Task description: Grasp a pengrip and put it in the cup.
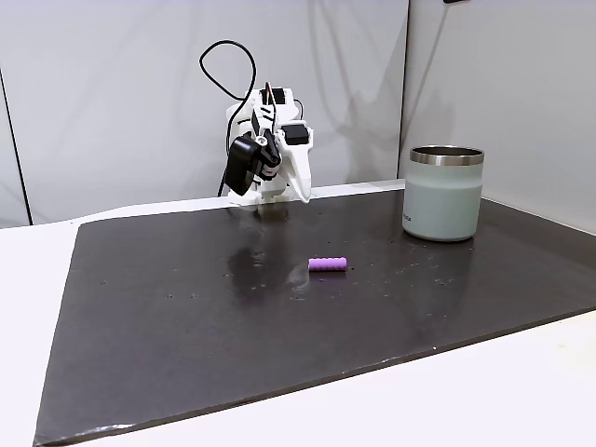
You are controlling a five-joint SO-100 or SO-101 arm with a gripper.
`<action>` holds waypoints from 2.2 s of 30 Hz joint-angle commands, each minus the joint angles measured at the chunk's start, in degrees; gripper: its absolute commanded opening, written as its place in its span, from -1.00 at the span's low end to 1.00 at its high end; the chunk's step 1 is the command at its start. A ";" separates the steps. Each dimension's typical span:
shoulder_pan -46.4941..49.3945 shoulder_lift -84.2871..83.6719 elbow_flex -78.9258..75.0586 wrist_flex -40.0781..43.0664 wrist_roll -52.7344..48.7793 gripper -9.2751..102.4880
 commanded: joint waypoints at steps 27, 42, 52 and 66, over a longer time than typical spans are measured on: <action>7.82 -51.77 -36.12 -12.22 -4.57 -0.83; 12.39 -88.95 -61.35 -17.23 0.62 -0.78; 10.37 -102.57 -77.96 -7.12 9.40 -0.57; 6.06 -118.92 -105.47 14.06 16.08 -0.41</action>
